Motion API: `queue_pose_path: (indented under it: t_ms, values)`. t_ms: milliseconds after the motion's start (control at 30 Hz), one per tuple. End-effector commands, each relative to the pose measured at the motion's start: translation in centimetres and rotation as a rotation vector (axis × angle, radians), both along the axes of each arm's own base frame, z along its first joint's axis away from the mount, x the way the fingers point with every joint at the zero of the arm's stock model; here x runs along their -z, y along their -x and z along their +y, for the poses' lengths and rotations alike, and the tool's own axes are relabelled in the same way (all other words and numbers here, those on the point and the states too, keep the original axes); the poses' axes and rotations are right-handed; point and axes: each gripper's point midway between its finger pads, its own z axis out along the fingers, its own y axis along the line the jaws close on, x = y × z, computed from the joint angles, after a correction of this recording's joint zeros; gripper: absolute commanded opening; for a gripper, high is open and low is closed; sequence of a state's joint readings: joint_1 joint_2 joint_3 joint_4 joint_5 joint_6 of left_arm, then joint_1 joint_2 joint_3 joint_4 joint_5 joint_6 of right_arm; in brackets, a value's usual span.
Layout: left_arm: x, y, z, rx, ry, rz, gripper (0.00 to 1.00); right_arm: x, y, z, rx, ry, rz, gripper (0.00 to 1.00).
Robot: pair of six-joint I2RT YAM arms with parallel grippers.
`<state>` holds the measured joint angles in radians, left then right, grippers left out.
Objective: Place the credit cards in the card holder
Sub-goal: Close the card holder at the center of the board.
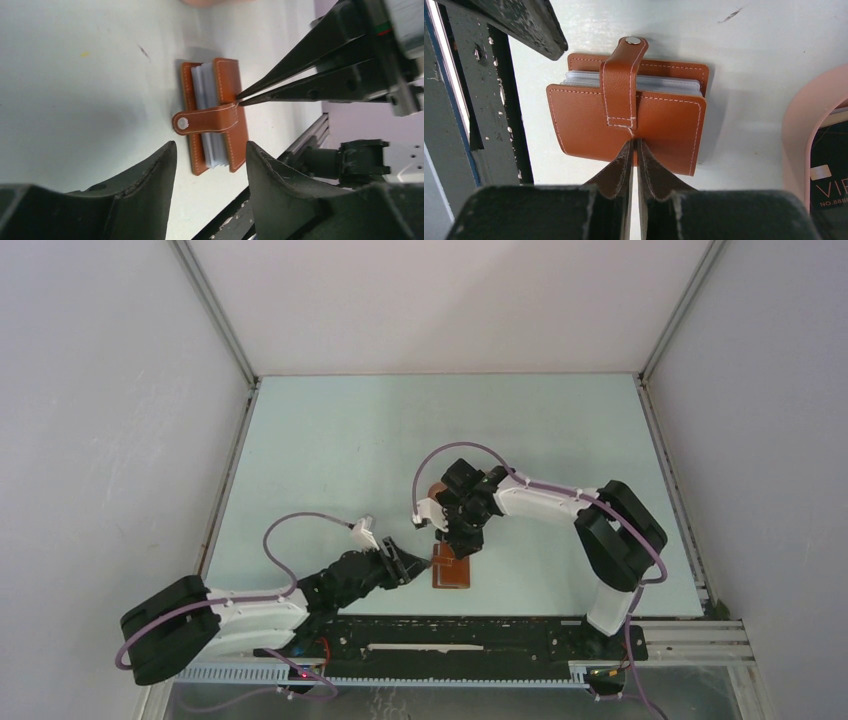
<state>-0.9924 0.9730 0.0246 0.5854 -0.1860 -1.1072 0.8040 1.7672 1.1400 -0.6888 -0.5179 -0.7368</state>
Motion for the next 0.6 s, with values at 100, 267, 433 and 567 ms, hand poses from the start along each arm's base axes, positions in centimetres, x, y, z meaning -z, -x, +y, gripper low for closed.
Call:
queue_pose_path:
  t_ms: [100,267,433,567]
  values:
    - [-2.3,-0.7,-2.7,0.074,-0.017,-0.055,0.55,1.5,-0.5,0.0,0.017,0.077,0.009,0.14]
    - [-1.5,-0.5,-3.5,0.094,-0.077,-0.019,0.57,1.3,0.0,0.3,0.03,0.08,0.061,0.15]
    - [0.6,0.2,-4.2,0.116,-0.125,0.056,0.58,1.3,0.3,0.6,0.046,0.085,0.106,0.16]
    - [1.8,0.4,-4.6,0.12,-0.177,0.102,0.57,1.2,0.3,0.6,0.06,0.082,0.125,0.16]
